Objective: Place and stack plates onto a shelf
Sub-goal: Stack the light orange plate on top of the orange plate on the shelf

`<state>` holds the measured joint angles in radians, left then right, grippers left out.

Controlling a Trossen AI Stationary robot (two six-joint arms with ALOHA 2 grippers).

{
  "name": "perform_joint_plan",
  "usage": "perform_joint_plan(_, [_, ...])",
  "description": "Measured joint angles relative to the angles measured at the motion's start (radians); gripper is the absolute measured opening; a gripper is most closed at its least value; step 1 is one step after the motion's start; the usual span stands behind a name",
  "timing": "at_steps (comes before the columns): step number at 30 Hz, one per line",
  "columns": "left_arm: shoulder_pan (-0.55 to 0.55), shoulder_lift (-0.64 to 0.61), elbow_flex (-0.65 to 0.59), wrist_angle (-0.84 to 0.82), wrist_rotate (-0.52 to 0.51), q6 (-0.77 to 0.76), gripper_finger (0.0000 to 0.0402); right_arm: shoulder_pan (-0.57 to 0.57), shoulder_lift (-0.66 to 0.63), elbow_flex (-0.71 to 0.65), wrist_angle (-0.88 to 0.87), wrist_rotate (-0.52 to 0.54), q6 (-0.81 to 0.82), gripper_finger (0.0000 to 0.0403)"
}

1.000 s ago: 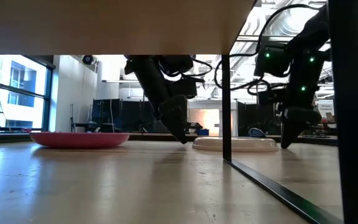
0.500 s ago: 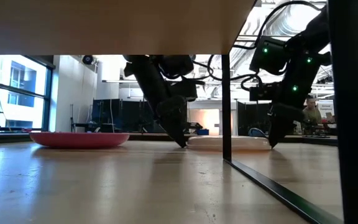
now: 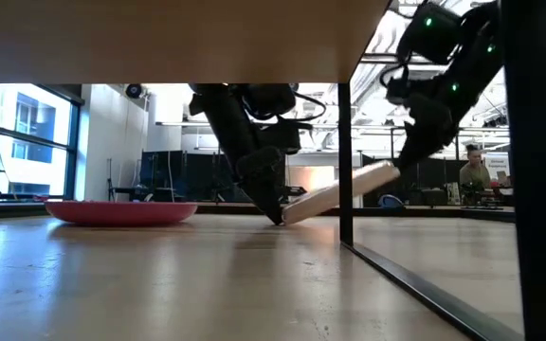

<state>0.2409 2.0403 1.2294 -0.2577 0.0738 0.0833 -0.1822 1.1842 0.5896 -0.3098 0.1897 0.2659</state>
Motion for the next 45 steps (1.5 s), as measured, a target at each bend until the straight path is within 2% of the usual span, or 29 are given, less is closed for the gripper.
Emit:
perform_joint_plan(4, [-0.004, 0.003, 0.023, 0.001, -0.003, 0.000, 0.0000, 0.000, -0.051, 0.003, 0.027, 0.003, 0.027, 0.0000])
perform_joint_plan(11, [-0.021, 0.008, 0.041, 0.013, -0.024, 0.032, 0.0000, -0.001, -0.058, 0.003, 0.148, 0.046, 0.052, 0.0000])
perform_joint_plan(13, [-0.026, 0.017, 0.056, 0.111, -0.024, 0.034, 0.0000, 0.002, -0.051, 0.004, 0.207, 0.007, 0.051, 0.0000])
perform_joint_plan(17, [-0.038, 0.021, 0.052, 0.163, -0.024, -0.005, 0.0000, 0.003, -0.035, 0.003, 0.295, -0.025, 0.056, 0.0000])
perform_joint_plan(22, [-0.060, 0.012, 0.053, 0.259, -0.027, -0.045, 0.0000, 0.033, -0.007, -0.001, 0.297, -0.010, 0.074, 0.0000])
perform_joint_plan(26, [-0.066, 0.004, 0.055, 0.170, -0.032, -0.039, 0.0000, 0.056, -0.008, 0.000, 0.287, 0.008, 0.073, 0.0000])
perform_joint_plan(30, [-0.027, -0.028, 0.096, -0.015, -0.043, -0.022, 0.0000, 0.058, -0.040, 0.000, 0.270, 0.055, 0.070, 0.0000])
perform_joint_plan(34, [0.032, -0.117, 0.105, -0.134, 0.001, -0.005, 0.0000, 0.027, -0.087, 0.000, 0.254, 0.098, 0.092, 0.0000])
perform_joint_plan(37, [0.083, -0.242, 0.105, -0.131, 0.069, -0.041, 0.0000, -0.018, -0.113, -0.001, 0.214, 0.099, 0.151, 0.0000])
perform_joint_plan(40, [0.119, -0.401, 0.053, -0.045, 0.090, -0.076, 0.0000, -0.074, -0.122, -0.001, 0.150, 0.099, 0.259, 0.0000])
perform_joint_plan(45, [0.139, -0.691, -0.103, 0.221, 0.104, -0.184, 0.0000, -0.178, -0.121, -0.001, -0.019, 0.080, 0.389, 0.0014])
